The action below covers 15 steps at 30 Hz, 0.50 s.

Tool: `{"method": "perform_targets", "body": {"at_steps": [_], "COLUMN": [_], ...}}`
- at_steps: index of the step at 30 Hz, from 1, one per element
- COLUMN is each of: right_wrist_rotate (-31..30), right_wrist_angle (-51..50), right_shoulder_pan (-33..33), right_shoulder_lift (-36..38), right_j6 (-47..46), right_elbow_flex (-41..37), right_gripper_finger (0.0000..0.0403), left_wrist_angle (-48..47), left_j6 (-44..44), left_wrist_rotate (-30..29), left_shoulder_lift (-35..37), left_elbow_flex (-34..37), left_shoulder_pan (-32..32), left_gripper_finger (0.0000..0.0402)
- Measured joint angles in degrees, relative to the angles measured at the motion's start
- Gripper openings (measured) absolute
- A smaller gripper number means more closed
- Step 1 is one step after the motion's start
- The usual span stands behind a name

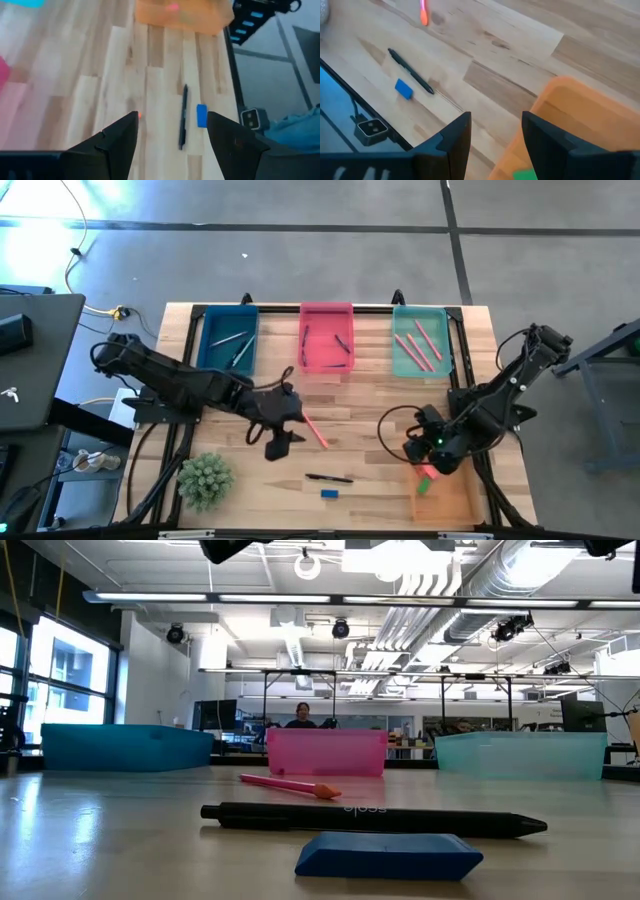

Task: Sort crayons/erasers/pens/pencils in bins
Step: Put the black pen into the blue bin

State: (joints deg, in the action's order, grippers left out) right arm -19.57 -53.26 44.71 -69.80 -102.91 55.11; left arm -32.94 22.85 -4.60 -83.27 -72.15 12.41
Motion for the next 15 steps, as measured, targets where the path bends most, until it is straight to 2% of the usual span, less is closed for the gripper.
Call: {"method": "perform_targets", "body": {"at_steps": [10,15], "right_wrist_rotate": [0.0,0.0], "right_wrist_angle": [0.4,0.4], "right_shoulder_pan": [-2.8,-3.1], "right_shoulder_lift": [0.0,0.0], "right_j6": [6.4,8.2], "right_elbow_flex": [0.0,0.0], "right_gripper_finger": [0.0167,0.0167], "left_wrist_angle": [1.1,-2.1], "left_j6": [7.5,7.7], "left_wrist_rotate": [-0.2,3.2], "left_shoulder_lift": [-10.7,-15.4], "left_elbow_flex": [0.0,-3.5], "left_shoulder_pan": [7.0,8.4], "left_gripper_finger": [0.0225,0.0225]}}
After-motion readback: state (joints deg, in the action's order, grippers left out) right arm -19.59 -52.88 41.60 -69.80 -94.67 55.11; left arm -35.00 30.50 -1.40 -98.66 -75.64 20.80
